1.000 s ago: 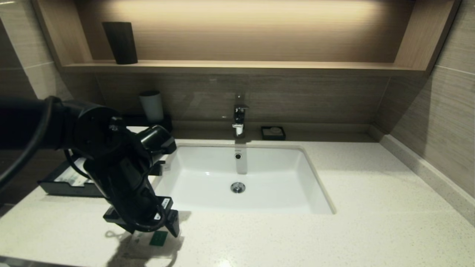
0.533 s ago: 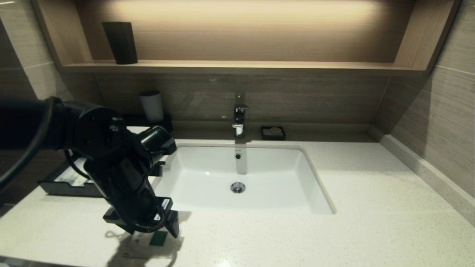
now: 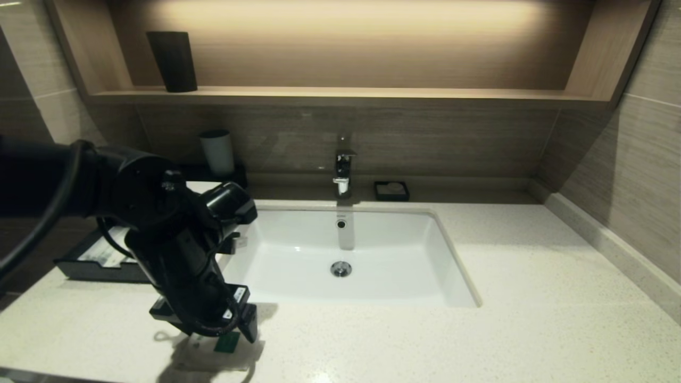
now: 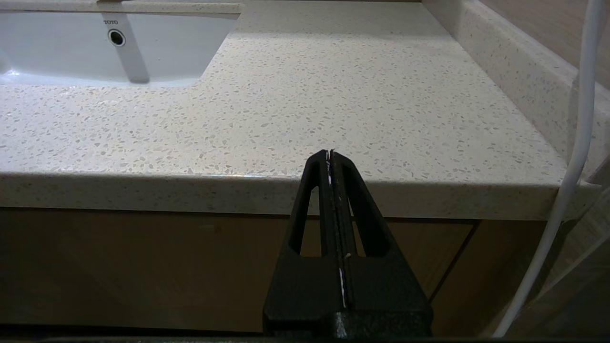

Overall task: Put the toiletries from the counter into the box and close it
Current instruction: Pick up the bathroom toiletry

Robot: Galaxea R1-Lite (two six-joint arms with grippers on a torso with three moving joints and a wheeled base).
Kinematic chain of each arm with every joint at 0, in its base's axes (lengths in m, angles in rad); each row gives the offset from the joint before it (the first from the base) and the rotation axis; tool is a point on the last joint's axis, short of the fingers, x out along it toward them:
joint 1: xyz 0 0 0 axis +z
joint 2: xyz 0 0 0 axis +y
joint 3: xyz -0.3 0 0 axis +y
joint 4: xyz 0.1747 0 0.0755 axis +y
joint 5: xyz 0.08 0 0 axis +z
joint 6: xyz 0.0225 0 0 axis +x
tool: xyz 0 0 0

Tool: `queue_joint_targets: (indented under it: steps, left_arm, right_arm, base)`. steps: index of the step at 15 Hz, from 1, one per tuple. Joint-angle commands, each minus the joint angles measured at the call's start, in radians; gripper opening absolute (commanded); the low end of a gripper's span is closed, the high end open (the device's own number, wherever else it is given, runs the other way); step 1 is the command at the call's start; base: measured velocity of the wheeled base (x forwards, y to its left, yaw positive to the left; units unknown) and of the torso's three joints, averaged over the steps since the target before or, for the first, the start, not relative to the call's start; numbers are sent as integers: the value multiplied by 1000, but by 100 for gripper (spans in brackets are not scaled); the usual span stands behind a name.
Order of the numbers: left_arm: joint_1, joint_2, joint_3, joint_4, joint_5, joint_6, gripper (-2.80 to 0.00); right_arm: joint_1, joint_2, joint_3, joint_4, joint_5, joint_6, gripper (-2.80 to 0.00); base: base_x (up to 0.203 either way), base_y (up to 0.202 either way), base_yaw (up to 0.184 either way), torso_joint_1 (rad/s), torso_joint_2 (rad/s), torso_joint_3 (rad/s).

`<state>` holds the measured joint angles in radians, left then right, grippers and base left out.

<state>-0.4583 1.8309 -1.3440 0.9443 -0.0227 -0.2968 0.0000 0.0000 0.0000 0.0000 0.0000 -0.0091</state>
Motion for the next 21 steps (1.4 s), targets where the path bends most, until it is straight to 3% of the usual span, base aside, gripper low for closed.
queue_joint_targets:
  steps: [1, 21]
  left_arm:
    - [-2, 4, -1, 5, 0, -3, 0]
    - [-2, 11, -4, 4, 1, -12, 0]
  right_arm:
    - [0, 0, 0, 0, 0, 0, -280]
    - [0, 0, 0, 0, 0, 0, -280]
  base:
    - [0, 0, 0, 0, 0, 0]
    - [0, 0, 0, 0, 0, 0]
